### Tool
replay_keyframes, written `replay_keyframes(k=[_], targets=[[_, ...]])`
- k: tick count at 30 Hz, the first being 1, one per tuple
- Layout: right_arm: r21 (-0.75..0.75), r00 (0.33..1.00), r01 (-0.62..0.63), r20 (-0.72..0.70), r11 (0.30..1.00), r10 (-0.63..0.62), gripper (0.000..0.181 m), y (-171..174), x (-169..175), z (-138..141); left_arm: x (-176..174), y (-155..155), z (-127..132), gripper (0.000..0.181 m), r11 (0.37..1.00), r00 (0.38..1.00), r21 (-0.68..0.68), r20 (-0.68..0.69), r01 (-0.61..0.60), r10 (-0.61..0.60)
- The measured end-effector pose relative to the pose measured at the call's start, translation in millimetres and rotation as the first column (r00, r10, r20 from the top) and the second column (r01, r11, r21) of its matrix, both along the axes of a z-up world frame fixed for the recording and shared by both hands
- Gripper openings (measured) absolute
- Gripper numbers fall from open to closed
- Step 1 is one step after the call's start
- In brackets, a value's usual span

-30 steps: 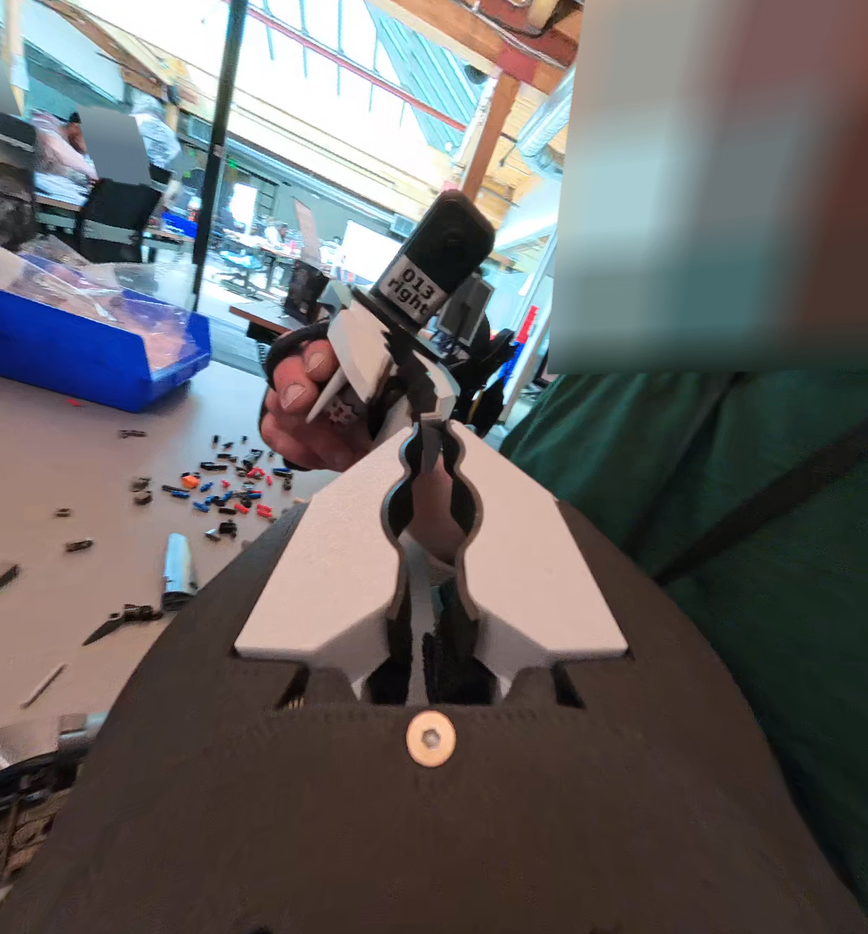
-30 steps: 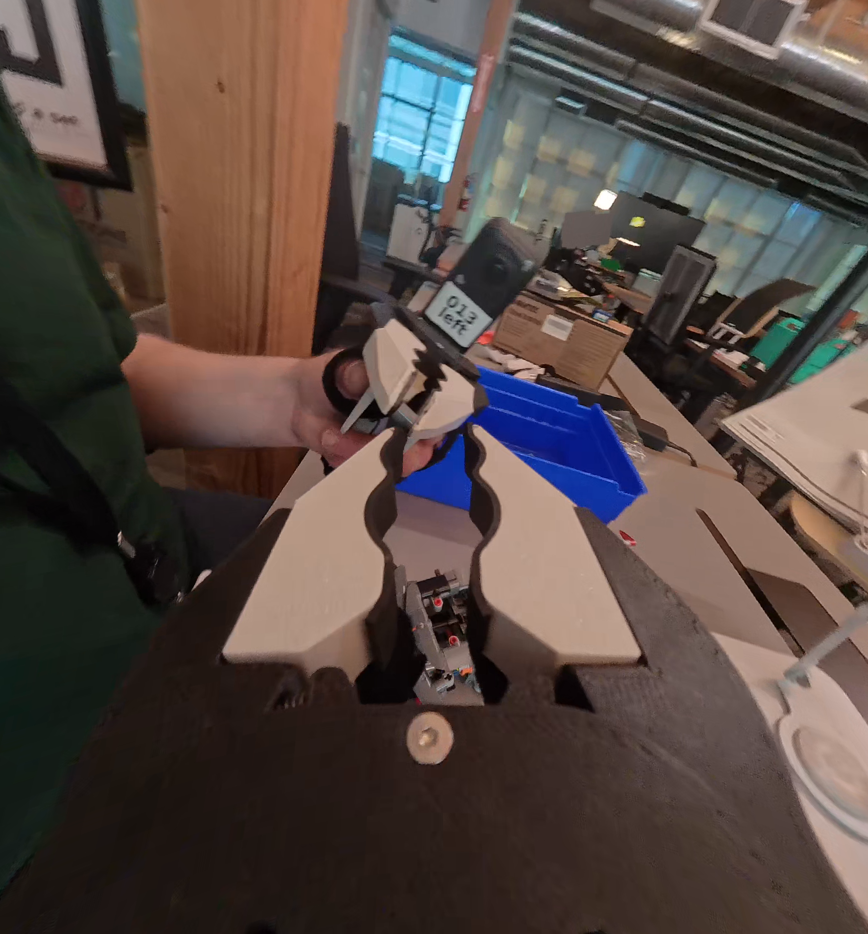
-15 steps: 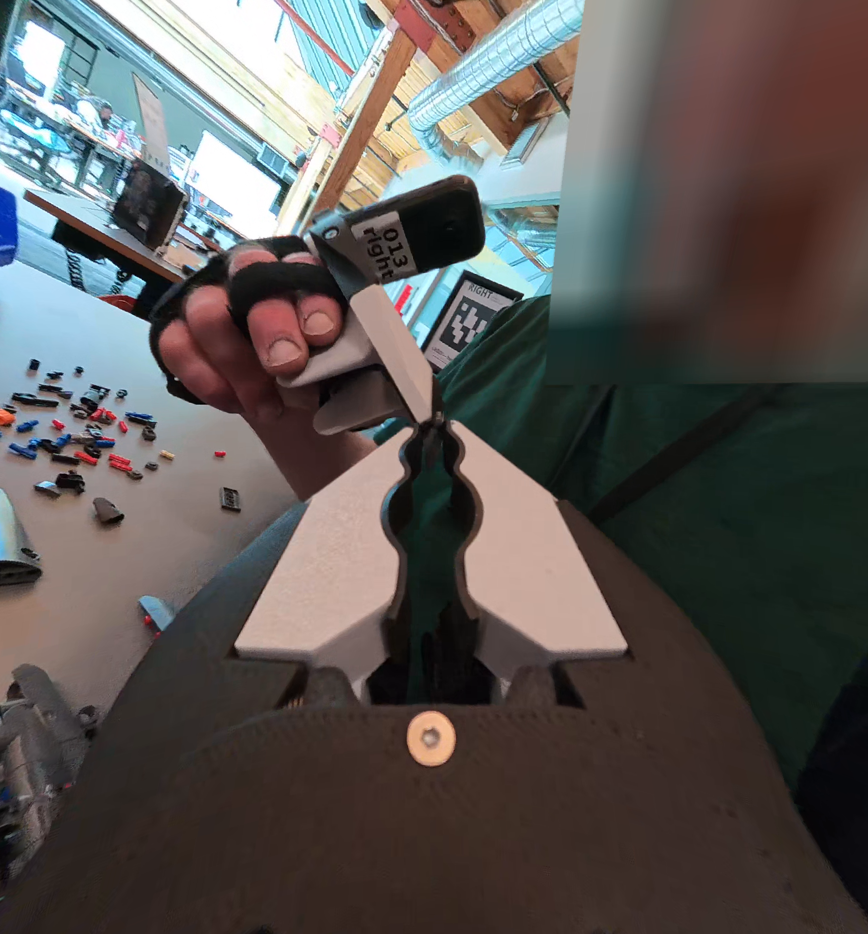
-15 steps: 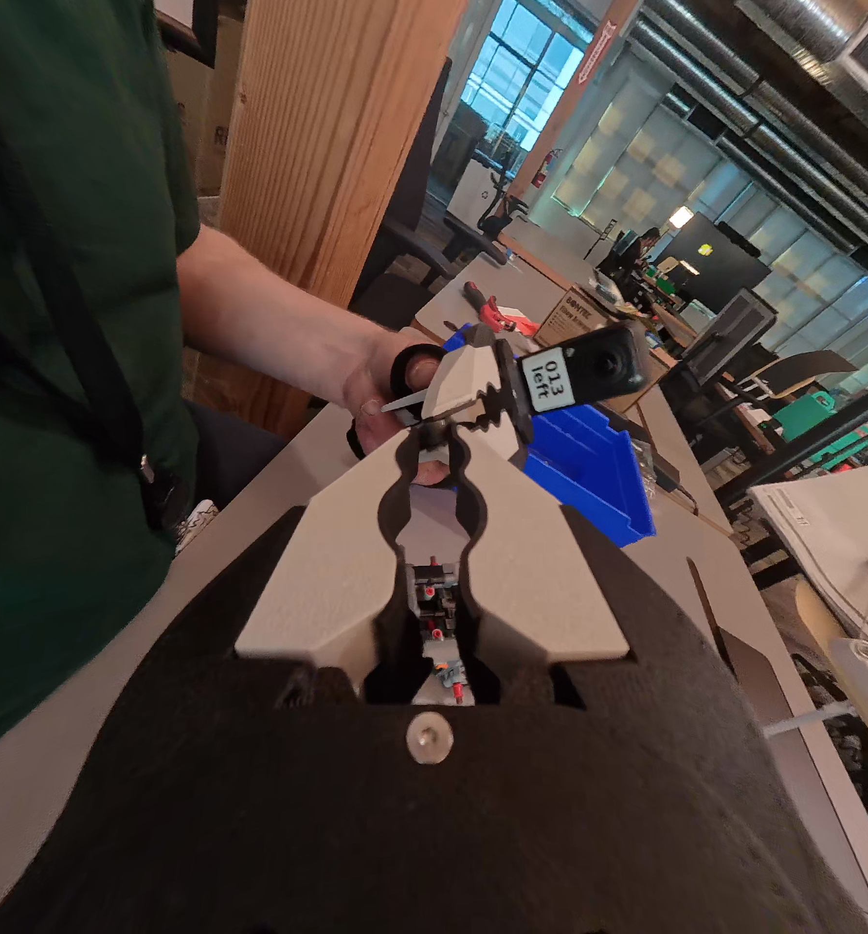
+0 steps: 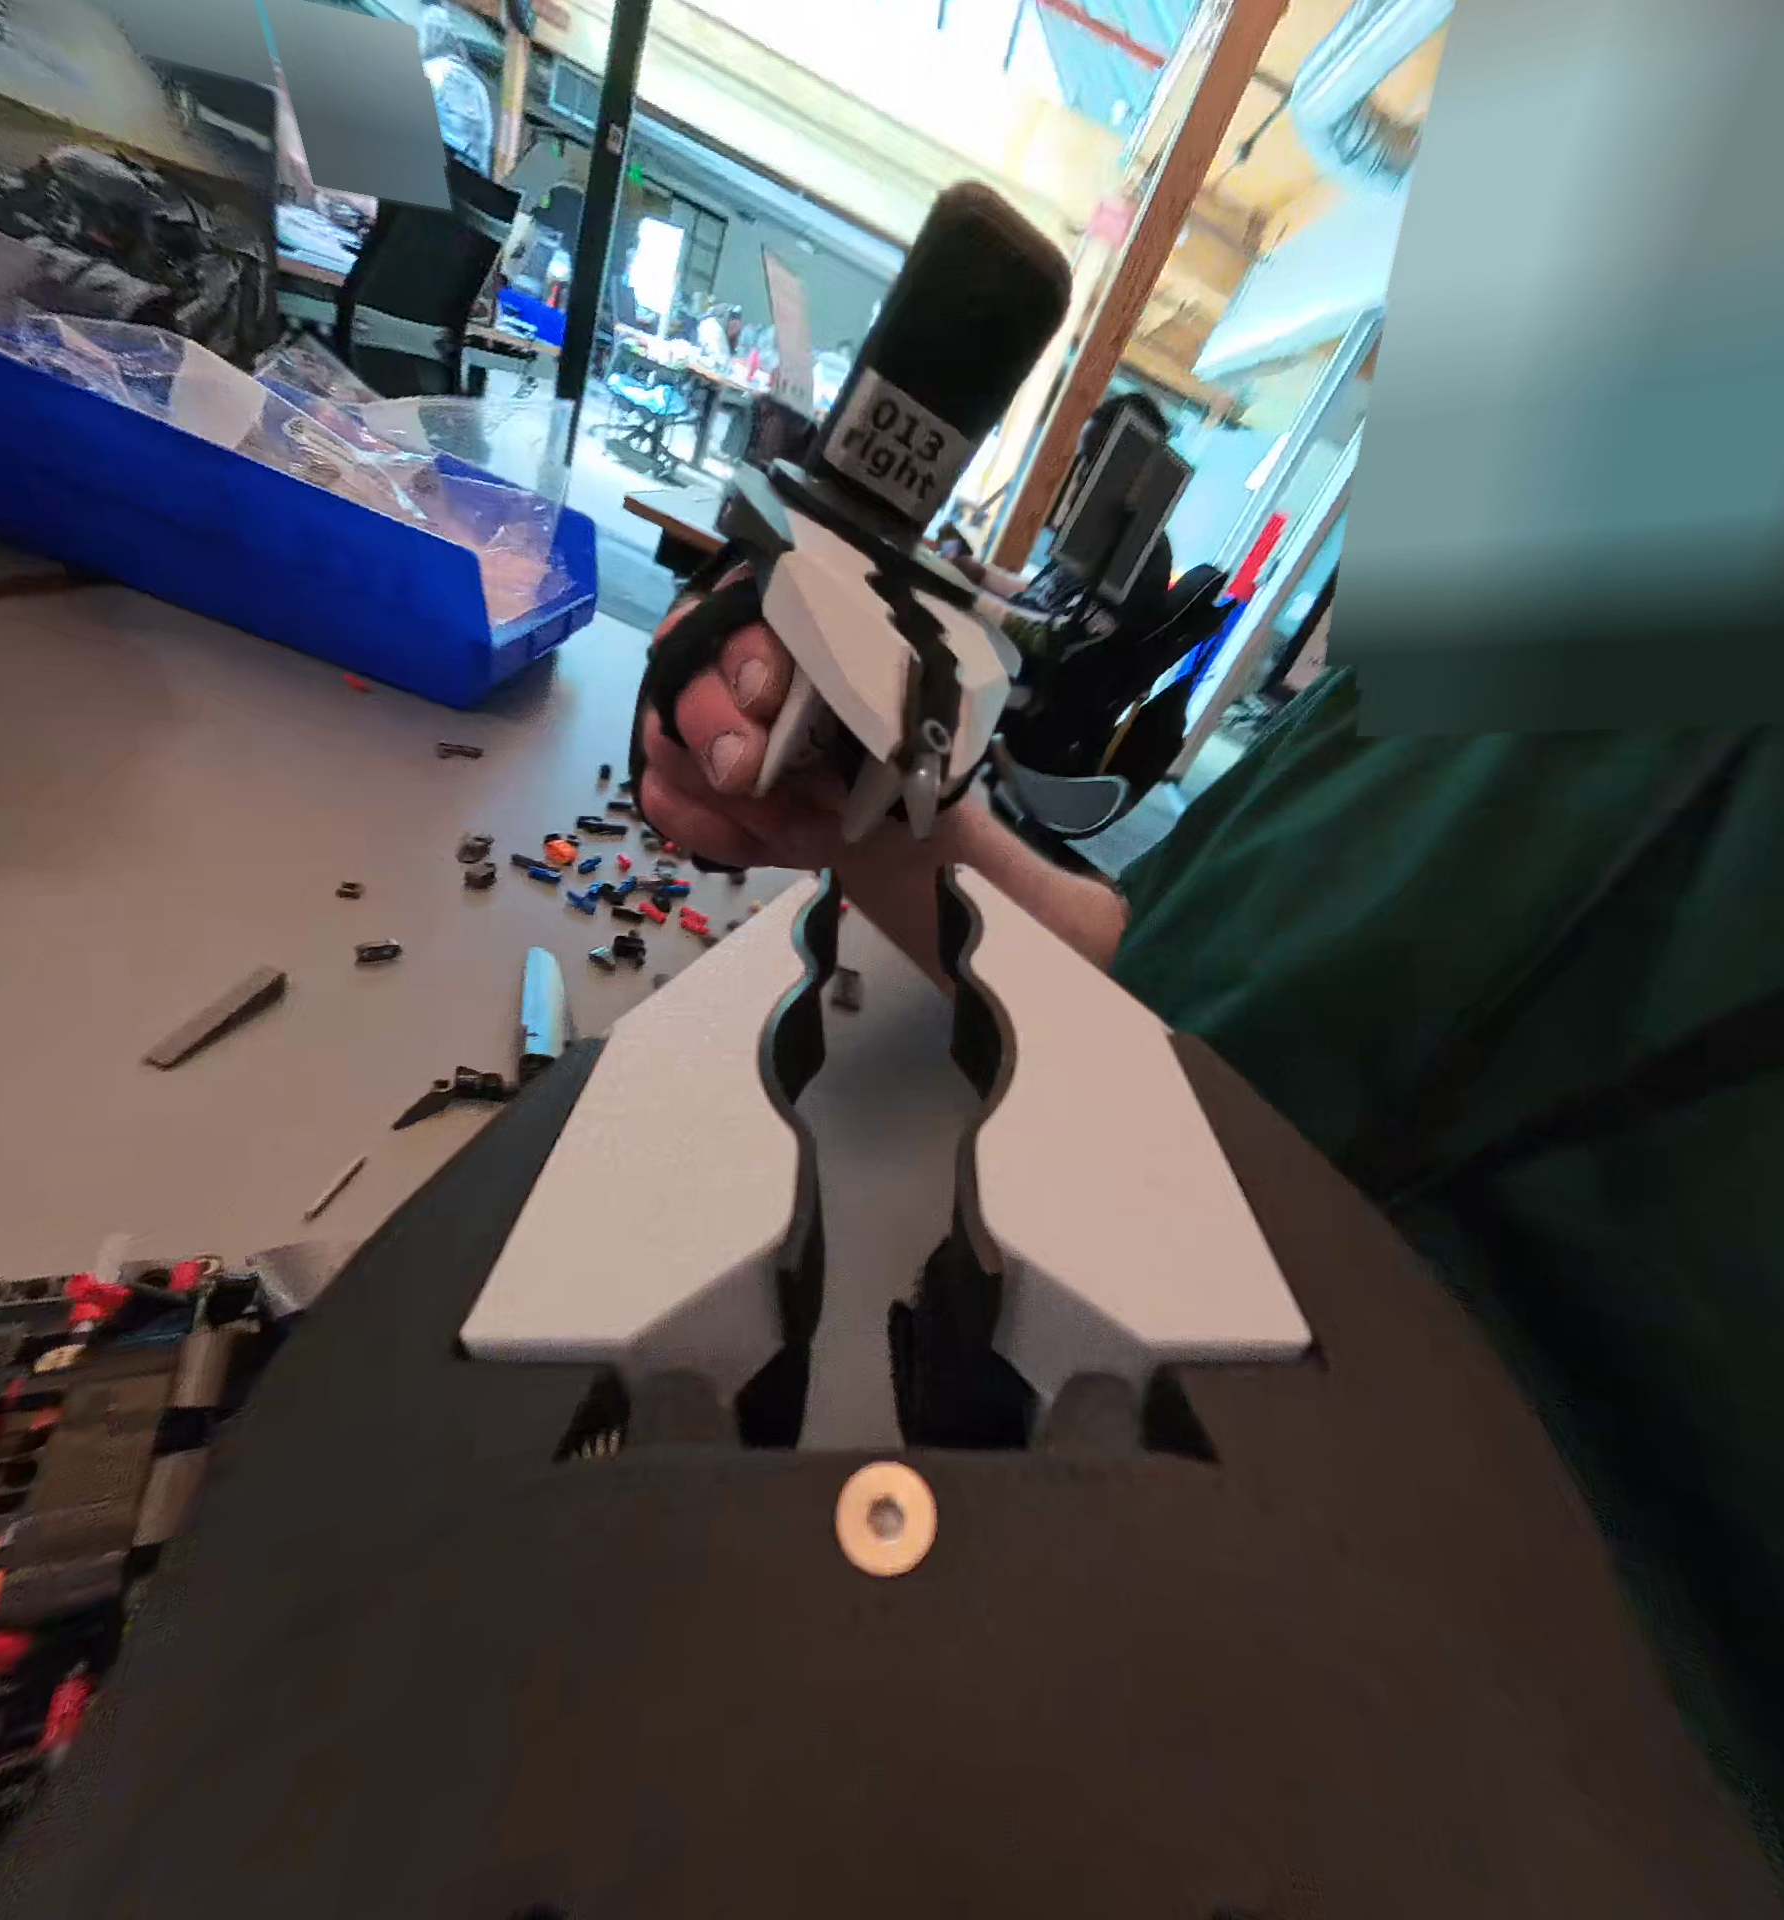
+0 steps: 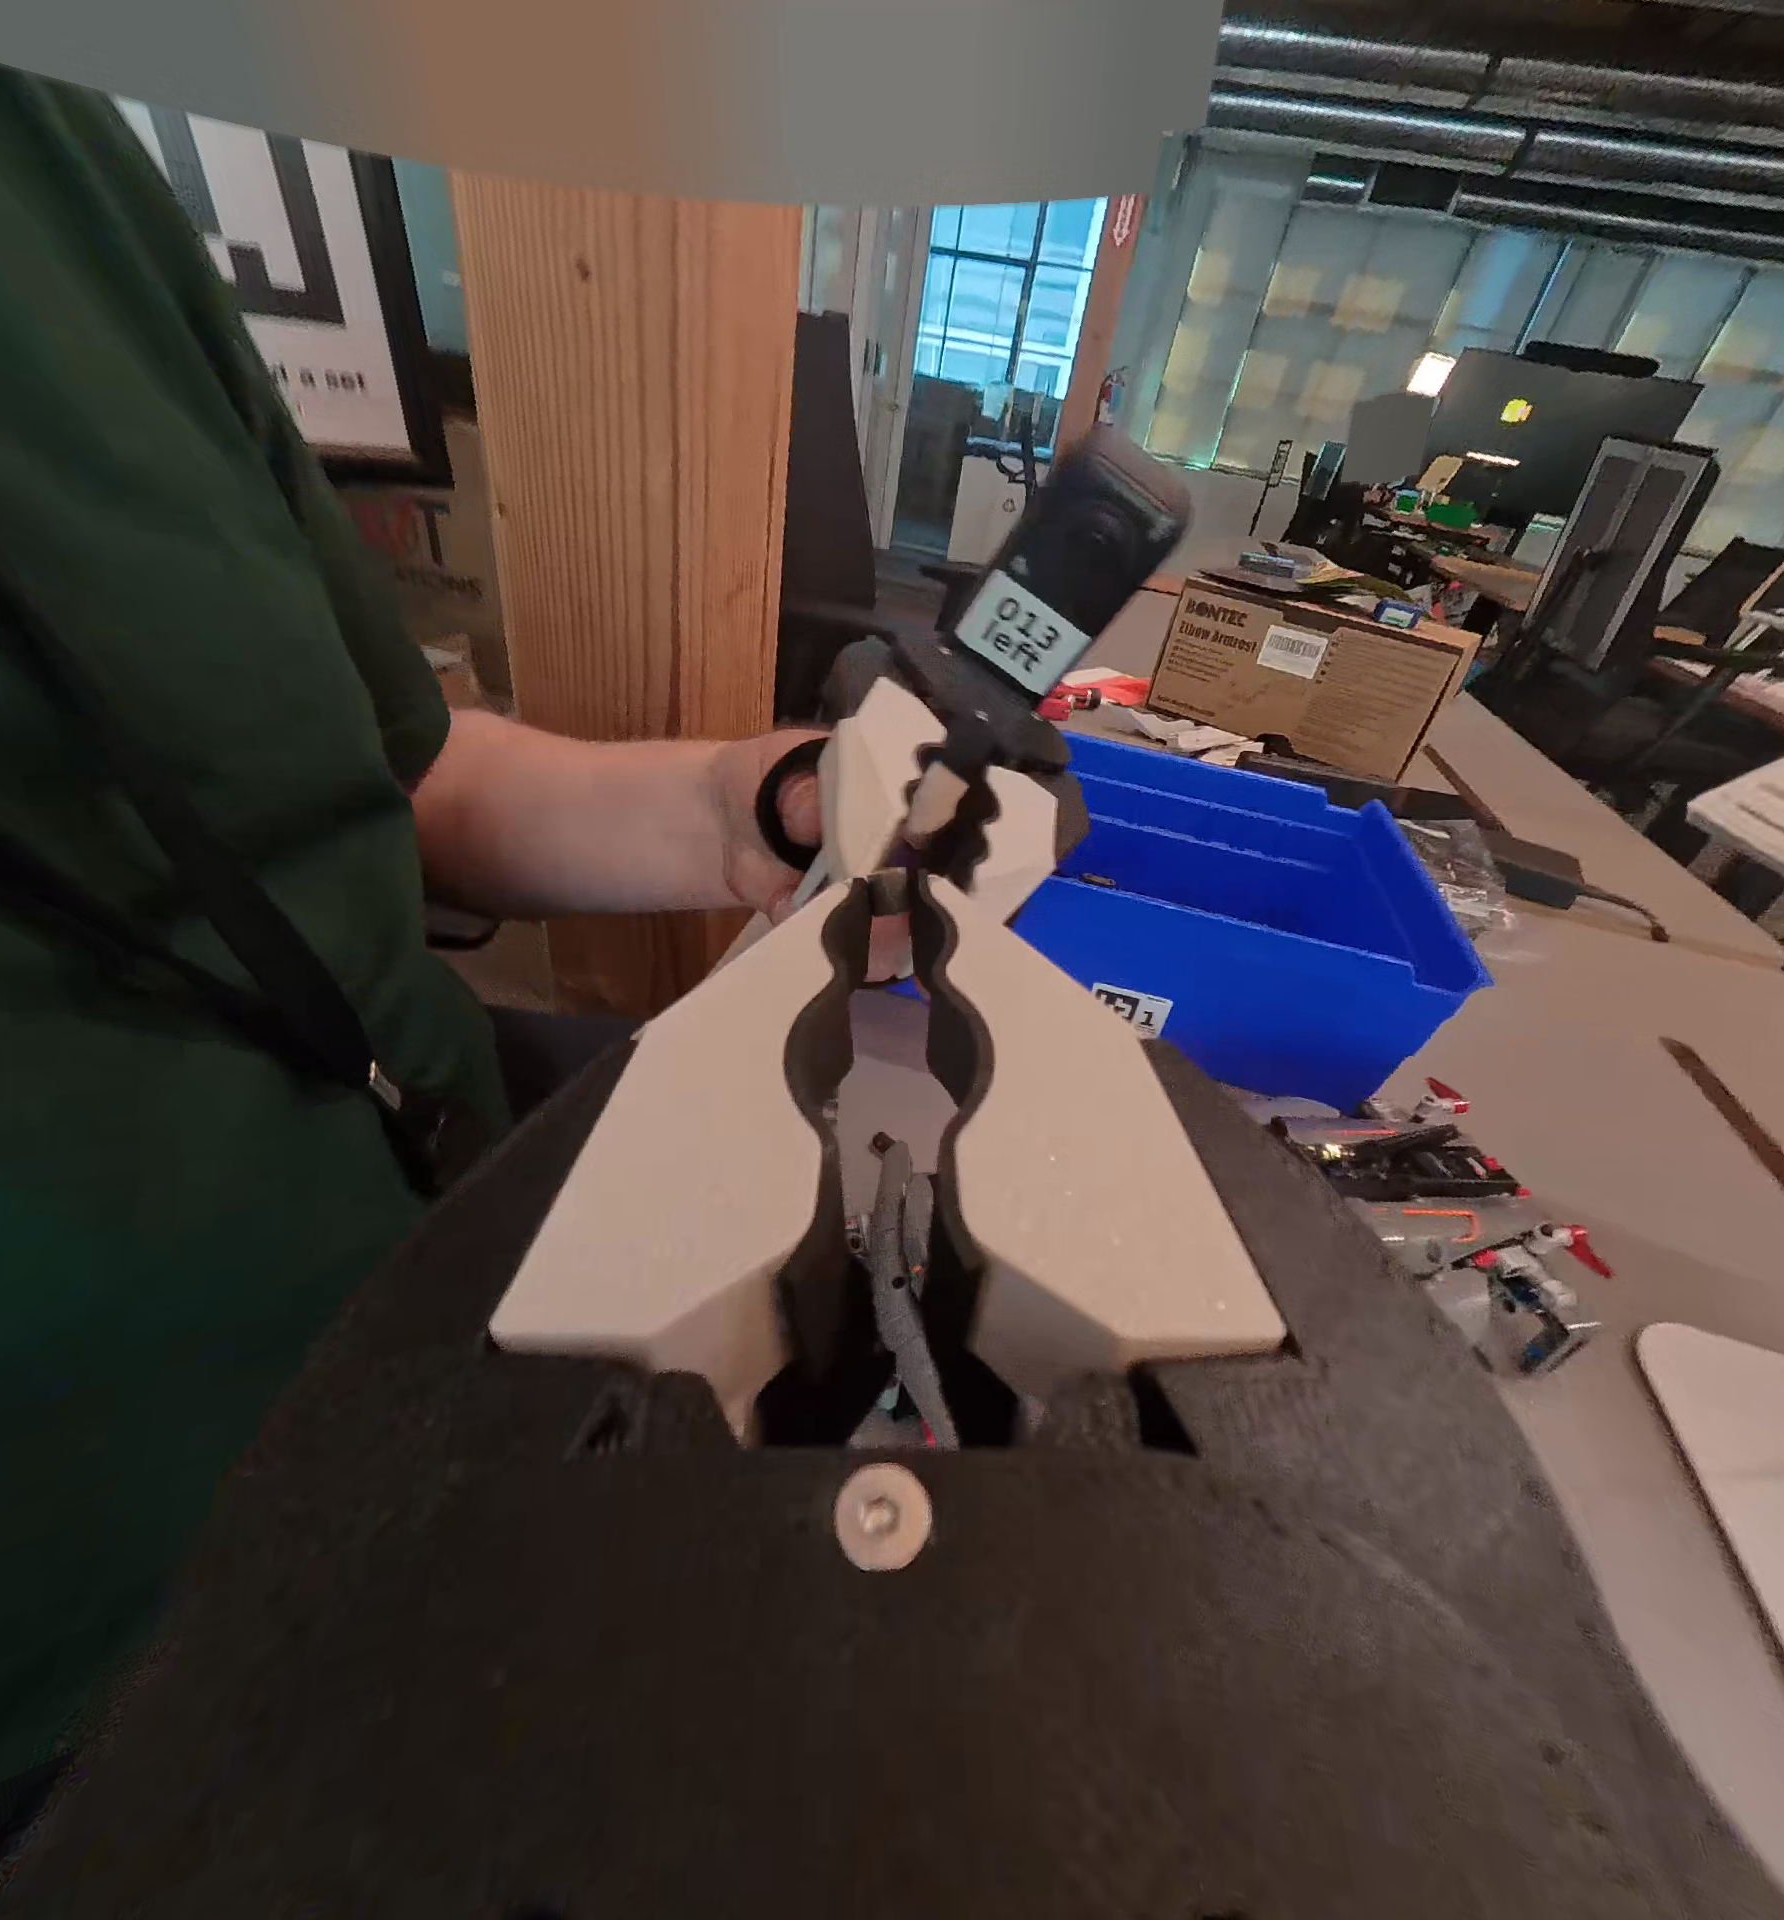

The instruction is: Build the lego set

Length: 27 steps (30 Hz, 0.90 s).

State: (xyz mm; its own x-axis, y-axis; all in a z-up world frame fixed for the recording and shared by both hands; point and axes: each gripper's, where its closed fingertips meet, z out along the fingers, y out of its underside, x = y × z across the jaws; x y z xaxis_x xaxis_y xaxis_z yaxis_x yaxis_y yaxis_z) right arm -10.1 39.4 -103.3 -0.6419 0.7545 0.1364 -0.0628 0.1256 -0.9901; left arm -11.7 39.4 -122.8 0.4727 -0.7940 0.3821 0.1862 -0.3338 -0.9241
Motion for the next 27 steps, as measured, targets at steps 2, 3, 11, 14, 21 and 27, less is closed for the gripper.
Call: replay_keyframes(k=[2,3,11,14,21,27], targets=[[-0.044,1.0,-0.023,0.016,0.999,0.024,0.006,1,0,-1,5,3,-2,0.015,0.998,0.995,0.044,-0.082,-0.048,0.052],[-0.06,0.999,-0.026,0.028,0.998,0.028,0.006,2,-1,-1,7,3,0,0.014,0.996,0.993,0.069,-0.103,-0.058,0.065],[-0.083,0.993,-0.034,0.106,0.996,0.042,0.006,2,-5,-12,7,8,-5,0.002,0.976,0.949,0.172,-0.259,-0.135,0.177],[-0.106,0.993,-0.034,0.107,0.994,0.046,0.006,3,-7,-11,5,10,-3,0.002,0.968,0.943,0.194,-0.259,-0.161,0.209],[-0.223,0.999,0.04,0.032,0.974,-0.034,0.025,22,-12,8,-14,15,16,0.001,0.95,0.961,0.194,-0.083,-0.244,0.263],[-0.315,0.996,0.072,-0.019,0.947,-0.082,0.022,45,-7,17,-46,13,51,0.001,0.948,0.95,0.181,0.222,-0.262,0.22]])
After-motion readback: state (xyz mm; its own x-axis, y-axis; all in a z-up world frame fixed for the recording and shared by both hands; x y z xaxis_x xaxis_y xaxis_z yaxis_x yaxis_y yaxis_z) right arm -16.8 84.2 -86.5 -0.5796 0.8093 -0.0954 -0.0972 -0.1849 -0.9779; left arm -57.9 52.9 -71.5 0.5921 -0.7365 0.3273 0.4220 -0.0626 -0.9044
